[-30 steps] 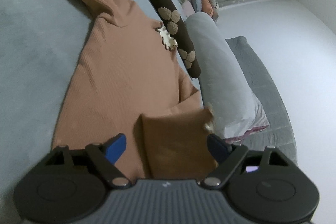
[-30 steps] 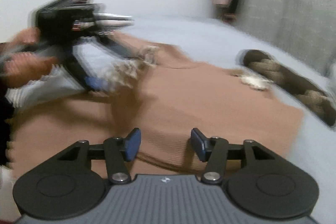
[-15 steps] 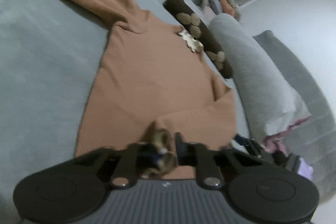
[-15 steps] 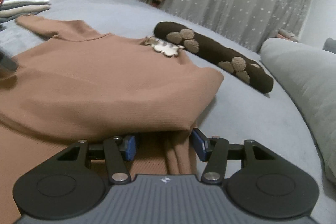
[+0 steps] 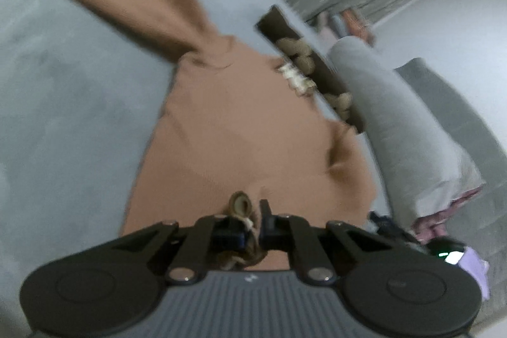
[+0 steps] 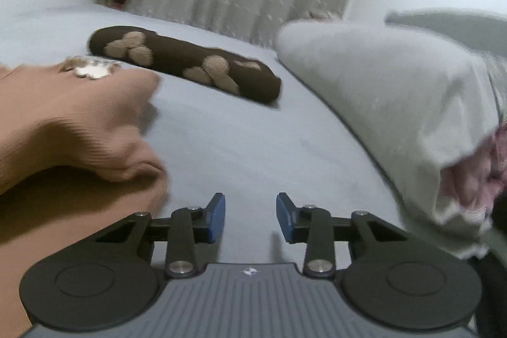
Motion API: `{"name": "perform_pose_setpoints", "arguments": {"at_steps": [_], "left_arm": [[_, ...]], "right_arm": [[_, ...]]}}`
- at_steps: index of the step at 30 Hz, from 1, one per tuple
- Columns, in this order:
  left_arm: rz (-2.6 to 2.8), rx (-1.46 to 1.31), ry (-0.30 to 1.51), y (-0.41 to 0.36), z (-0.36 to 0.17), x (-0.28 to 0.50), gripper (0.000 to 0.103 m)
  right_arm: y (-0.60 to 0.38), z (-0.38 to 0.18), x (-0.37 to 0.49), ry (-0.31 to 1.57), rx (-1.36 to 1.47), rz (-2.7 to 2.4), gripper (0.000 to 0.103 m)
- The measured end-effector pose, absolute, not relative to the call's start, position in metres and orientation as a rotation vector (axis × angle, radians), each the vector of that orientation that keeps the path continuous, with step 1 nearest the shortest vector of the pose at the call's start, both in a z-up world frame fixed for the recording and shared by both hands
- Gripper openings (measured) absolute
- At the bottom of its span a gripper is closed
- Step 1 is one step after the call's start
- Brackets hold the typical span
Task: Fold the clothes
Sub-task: 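Lay the folded dress side flat with the left tool and release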
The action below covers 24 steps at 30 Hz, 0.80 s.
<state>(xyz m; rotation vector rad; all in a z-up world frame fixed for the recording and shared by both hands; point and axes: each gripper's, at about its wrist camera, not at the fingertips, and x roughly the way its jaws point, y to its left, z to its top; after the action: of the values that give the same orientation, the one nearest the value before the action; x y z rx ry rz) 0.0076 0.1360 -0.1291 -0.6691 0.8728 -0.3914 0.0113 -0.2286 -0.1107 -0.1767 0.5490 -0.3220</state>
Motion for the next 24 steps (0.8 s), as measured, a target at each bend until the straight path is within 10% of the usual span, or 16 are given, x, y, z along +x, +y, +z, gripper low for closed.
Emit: {"name": "perform_pose_setpoints", "arguments": {"at_steps": [13,16,19,24], "left_arm": [[-0.339,-0.722,0.729,0.141,-0.109,-0.020,0.008],[-0.289,-0.708,0.643,0.145,-0.093,-0.035,0.008],[-0.232,-0.722,0.591,0.151,-0.087,-0.054,0.008],[-0.173,-0.753,0.682,0.153,-0.117,-0.074,0.008]], "right_arm": [[-0.158,-0.122,0.019,0.485,-0.524,0.044,0.051],[-0.150,-0.127,0.027,0.444,-0.591,0.010,0.048],[-0.160,-0.126,0.035,0.452,-0.586,-0.024,0.021],[-0.182,-0.122,0.038,0.488,-0.523,-0.033,0.021]]}}
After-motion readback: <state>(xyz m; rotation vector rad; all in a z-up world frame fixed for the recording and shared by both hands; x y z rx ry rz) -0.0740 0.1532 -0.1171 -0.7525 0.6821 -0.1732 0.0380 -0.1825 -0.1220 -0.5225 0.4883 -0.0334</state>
